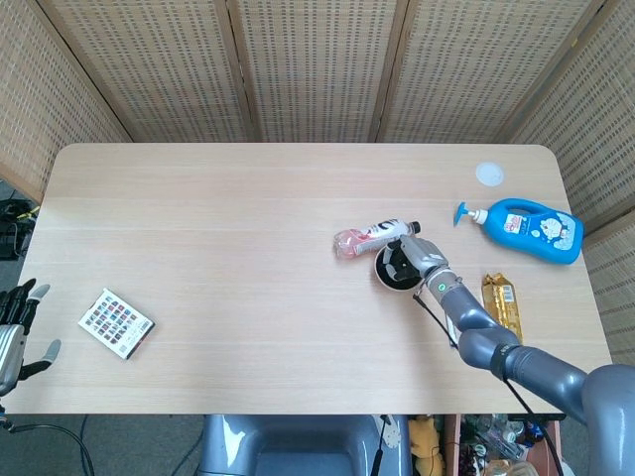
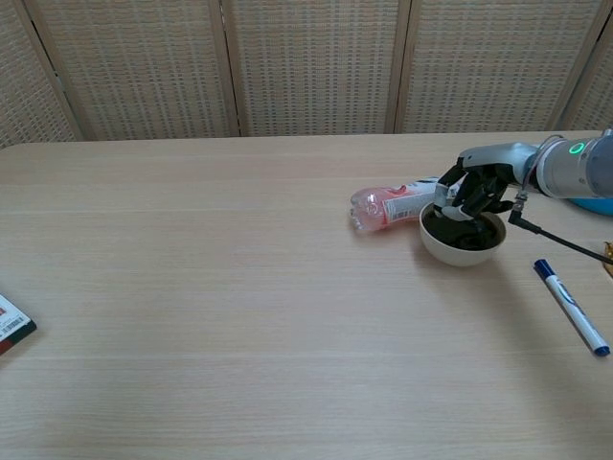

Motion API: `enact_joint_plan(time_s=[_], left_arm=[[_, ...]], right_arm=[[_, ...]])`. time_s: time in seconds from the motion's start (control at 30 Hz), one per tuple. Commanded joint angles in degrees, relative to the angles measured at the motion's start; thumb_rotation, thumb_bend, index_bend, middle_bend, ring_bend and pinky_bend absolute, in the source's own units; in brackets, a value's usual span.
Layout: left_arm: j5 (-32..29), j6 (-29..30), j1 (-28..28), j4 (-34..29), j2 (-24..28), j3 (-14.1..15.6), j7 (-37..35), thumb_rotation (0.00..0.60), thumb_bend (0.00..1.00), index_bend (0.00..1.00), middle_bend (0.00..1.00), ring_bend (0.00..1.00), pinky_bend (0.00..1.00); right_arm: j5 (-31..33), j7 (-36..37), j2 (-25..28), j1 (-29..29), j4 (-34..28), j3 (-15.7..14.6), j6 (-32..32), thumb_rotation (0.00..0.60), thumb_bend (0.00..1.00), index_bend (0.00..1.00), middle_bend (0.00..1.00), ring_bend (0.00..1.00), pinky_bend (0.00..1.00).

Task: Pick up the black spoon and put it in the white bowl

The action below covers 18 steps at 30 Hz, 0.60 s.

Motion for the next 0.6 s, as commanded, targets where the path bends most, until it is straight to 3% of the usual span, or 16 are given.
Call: enact_joint_plan(time_s=[0.03, 0.3, 0.6], left_arm=[[-0.1, 0.0, 0.0, -0.1, 0.0, 0.0, 0.2, 0.6, 0.36, 0.06, 0.0, 0.0, 0.0], [-0.4, 0.2, 0.3, -0.2, 0.2, 0.0, 0.3, 0.6, 0.36, 0.06, 0.0, 0.0, 0.0], [-0.3, 0.1, 0.4, 0.4, 0.1, 0.1, -0.3, 0.6, 0.36, 0.06, 0.0, 0.0, 0.0]], right_arm=[[0.1, 0.2, -0.5, 0.6, 1.0, 0.2, -0.6, 0.6, 0.7, 0.68, 0.92, 0.92, 0.94], [0.0, 0.3, -1.7, 1.9, 2.5, 0.8, -1.4, 0.6, 0.7, 0.68, 0.92, 0.92, 0.94], [-0.6, 0.1, -0.6, 2.1, -1.3, 0.2, -1.9, 0.6, 0.7, 0.69, 0.92, 0.92, 0.94]])
